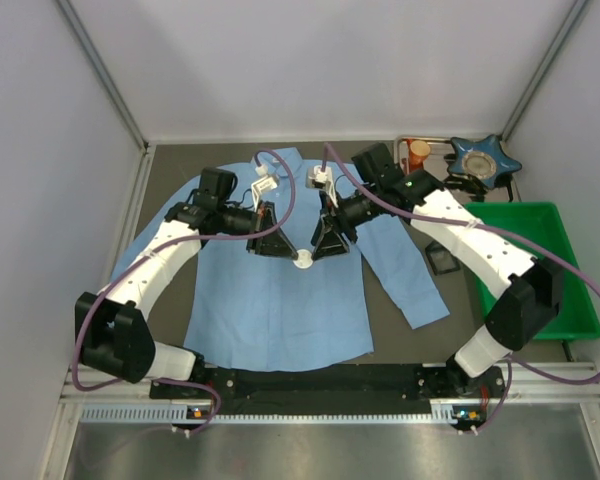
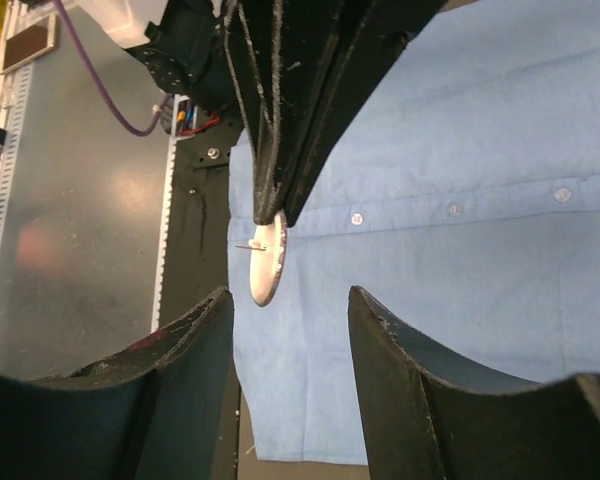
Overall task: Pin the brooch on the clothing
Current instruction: Open the brooch.
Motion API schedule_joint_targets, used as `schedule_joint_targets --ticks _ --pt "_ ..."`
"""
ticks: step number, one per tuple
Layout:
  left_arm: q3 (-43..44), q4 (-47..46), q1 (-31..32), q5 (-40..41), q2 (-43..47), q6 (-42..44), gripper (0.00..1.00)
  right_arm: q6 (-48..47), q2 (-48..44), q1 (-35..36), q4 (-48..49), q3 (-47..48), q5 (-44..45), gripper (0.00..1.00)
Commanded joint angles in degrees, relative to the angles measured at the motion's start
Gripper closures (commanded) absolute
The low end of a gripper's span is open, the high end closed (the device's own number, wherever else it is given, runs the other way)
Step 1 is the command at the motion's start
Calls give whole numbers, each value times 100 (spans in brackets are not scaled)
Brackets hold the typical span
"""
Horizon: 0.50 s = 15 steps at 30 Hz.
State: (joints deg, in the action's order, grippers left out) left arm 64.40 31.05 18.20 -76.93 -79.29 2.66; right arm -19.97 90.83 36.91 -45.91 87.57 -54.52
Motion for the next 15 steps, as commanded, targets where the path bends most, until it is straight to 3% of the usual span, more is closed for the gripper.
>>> schedule_joint_targets --ticks 1,8,14,15 --pt "196 138 26 -104 19 332 100 -8 -91 54 12 129 -559 50" --pt "196 182 61 -138 54 402 100 256 163 106 38 190 -332 52" --pt "222 191 61 -68 54 455 100 406 339 133 30 252 -270 62" --pt "222 200 70 -42 54 455 100 415 339 141 21 243 -269 69"
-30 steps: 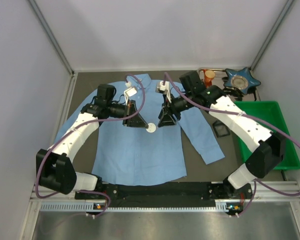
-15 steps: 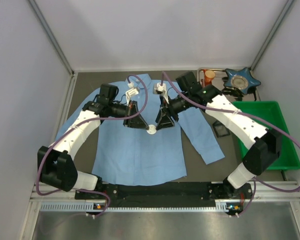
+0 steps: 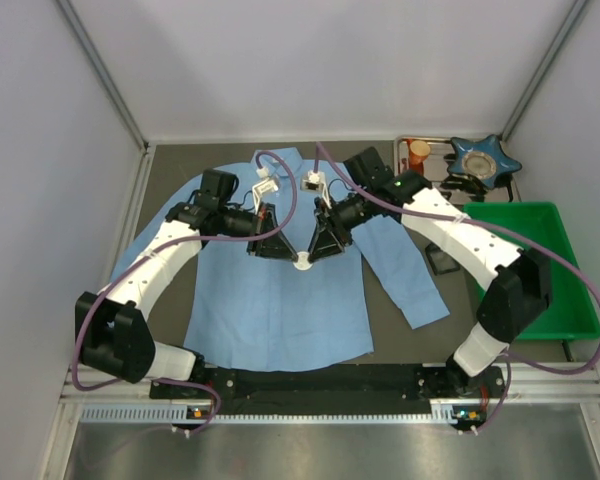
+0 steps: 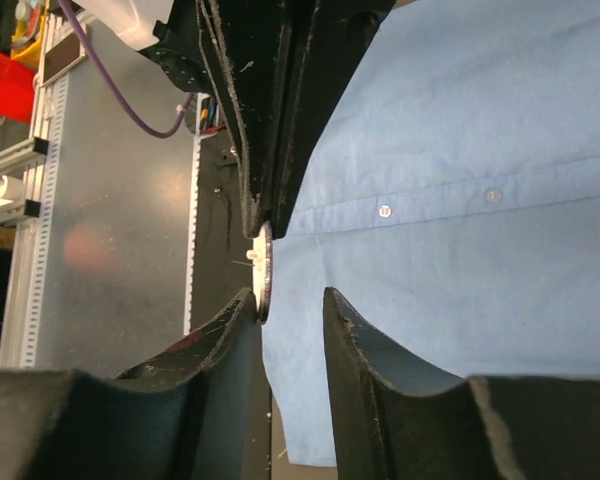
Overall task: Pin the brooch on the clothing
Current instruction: Open the brooch.
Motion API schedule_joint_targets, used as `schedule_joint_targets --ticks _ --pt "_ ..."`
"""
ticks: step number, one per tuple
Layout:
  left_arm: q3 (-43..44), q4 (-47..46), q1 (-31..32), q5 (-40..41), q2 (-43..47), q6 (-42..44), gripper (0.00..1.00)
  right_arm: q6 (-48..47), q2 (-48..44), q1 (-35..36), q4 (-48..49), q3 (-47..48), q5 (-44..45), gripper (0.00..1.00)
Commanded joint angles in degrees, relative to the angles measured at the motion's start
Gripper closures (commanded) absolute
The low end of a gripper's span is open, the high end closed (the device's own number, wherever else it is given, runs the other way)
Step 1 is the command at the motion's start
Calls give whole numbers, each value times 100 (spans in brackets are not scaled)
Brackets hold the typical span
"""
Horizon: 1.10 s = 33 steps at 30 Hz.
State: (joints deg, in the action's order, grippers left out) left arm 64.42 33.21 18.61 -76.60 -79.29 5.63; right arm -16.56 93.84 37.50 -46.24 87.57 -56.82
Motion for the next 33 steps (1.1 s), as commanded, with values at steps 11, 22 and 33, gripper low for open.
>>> schedule_joint_targets --ticks 11,22,33 --pt "-190 -3864 -758 373 140 -2981 48 2546 240 -355 2253 262 -207 100" --pt "-1098 -7955 -2284 2376 273 -7111 28 7489 494 -1315 6206 348 1751 100" --pt "-1187 -8506 -1009 3493 19 -7251 39 8221 231 -990 5916 94 2227 100"
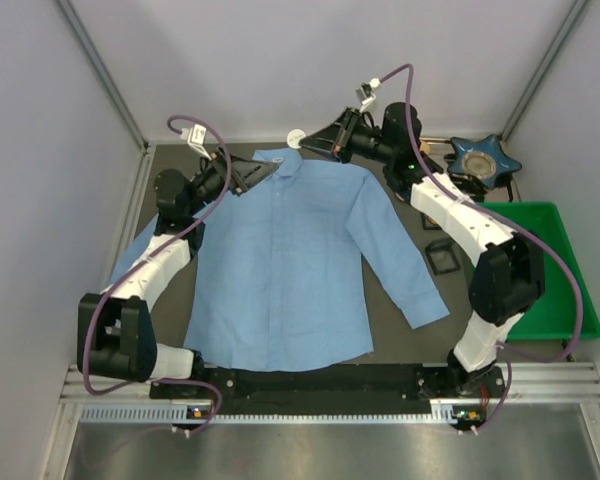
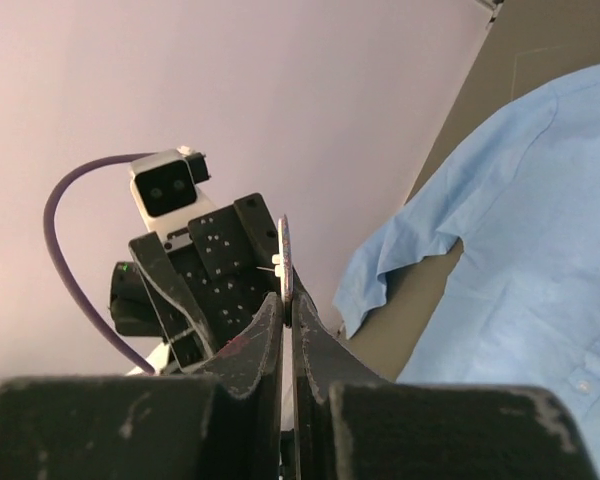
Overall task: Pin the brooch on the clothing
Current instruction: Open the brooch.
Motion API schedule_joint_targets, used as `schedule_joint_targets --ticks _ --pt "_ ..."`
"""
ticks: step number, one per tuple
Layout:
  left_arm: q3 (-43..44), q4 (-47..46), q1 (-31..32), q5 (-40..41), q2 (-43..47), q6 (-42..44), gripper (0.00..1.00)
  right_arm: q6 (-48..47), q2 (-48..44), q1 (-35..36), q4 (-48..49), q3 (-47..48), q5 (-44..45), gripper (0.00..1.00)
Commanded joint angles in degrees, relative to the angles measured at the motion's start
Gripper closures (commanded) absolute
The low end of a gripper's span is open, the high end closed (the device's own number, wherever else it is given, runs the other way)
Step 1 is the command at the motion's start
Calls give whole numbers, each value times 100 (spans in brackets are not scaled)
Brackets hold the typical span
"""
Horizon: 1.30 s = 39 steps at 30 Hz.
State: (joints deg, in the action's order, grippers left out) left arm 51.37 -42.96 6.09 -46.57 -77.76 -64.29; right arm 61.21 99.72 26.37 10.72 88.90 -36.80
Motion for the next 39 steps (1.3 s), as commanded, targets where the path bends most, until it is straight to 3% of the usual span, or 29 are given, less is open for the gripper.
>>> schedule_joint_targets --ticks 1,22,27,31,35,36,37,39 --pt "188 -950 348 552 -204 -268 41 497 -374 158 281 -75 234 100" --pt "294 -1312 516 798 -574 -541 79 629 -462 501 571 -417 155 100" --pt "303 -1320 516 816 -565 -584 72 629 -462 518 624 -514 147 100" --pt "312 -1276 516 825 -600 -576 73 638 -454 510 677 -514 111 100" --pt "321 -1259 516 728 -609 -506 88 638 -462 518 703 -532 85 100" --pt "321 -1233 516 684 -600 -471 96 594 -462 518 747 -541 33 100" --pt "303 -1171 516 632 -574 -340 100 550 -462 510 782 -558 -29 95" --pt "259 -1031 429 413 -469 -181 100 175 -524 431 1035 -619 -457 75"
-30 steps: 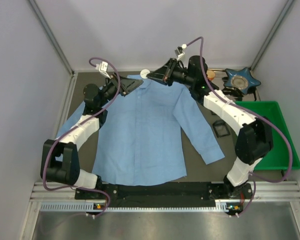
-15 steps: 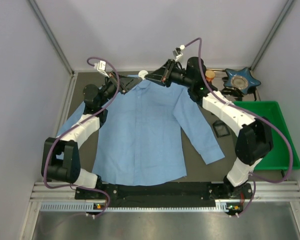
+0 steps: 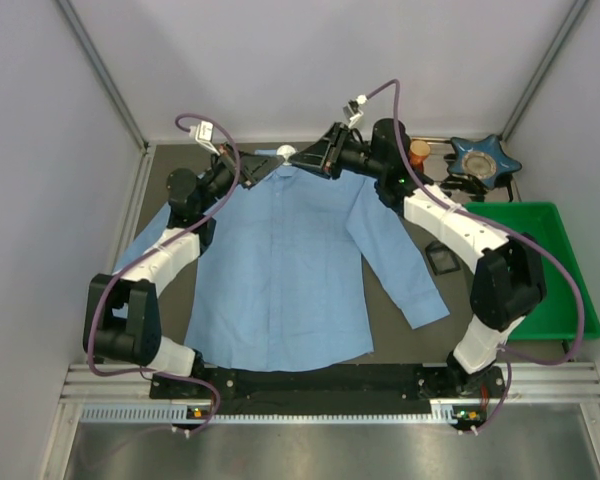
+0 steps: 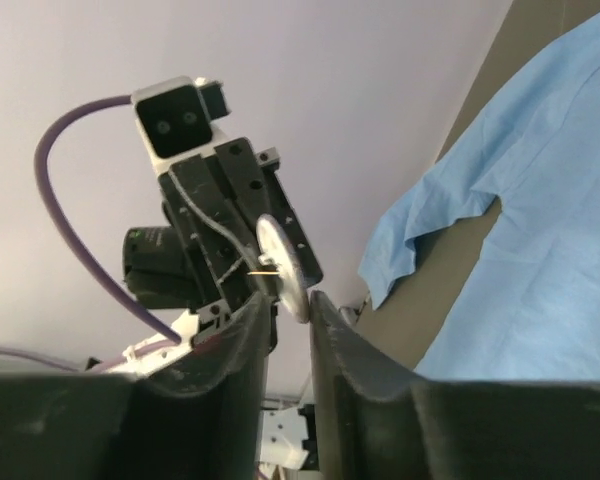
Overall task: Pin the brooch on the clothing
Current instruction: Open the brooch.
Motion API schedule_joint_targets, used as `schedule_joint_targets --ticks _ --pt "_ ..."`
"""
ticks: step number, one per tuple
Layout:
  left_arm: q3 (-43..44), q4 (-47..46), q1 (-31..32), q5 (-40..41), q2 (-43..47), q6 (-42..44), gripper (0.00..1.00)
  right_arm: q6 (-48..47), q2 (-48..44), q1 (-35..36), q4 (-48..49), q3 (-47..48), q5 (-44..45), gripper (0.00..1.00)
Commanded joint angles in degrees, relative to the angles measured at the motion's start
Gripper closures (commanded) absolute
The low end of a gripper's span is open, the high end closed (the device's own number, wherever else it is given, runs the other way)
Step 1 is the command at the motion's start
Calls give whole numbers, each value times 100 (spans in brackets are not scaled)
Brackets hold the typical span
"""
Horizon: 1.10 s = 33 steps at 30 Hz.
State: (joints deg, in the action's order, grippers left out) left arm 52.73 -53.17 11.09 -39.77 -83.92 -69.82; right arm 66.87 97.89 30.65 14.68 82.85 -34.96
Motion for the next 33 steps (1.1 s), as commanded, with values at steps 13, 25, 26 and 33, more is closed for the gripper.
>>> schedule_joint_targets --ticks 13,25,26,33 --pt "1538 7247 -152 -2781 904 6652 100 -5498 -718 -482 -2531 461 -2304 40" --pt "2039 8841 297 -2922 684 7773 100 -6292 -718 177 -2707 311 -2744 56" --pt "2057 8841 297 -2949 675 7782 100 -6326 -710 213 -2707 293 -2762 57" --pt "2039 8859 306 -3142 719 7826 100 -6485 -613 301 -2891 197 -3051 58"
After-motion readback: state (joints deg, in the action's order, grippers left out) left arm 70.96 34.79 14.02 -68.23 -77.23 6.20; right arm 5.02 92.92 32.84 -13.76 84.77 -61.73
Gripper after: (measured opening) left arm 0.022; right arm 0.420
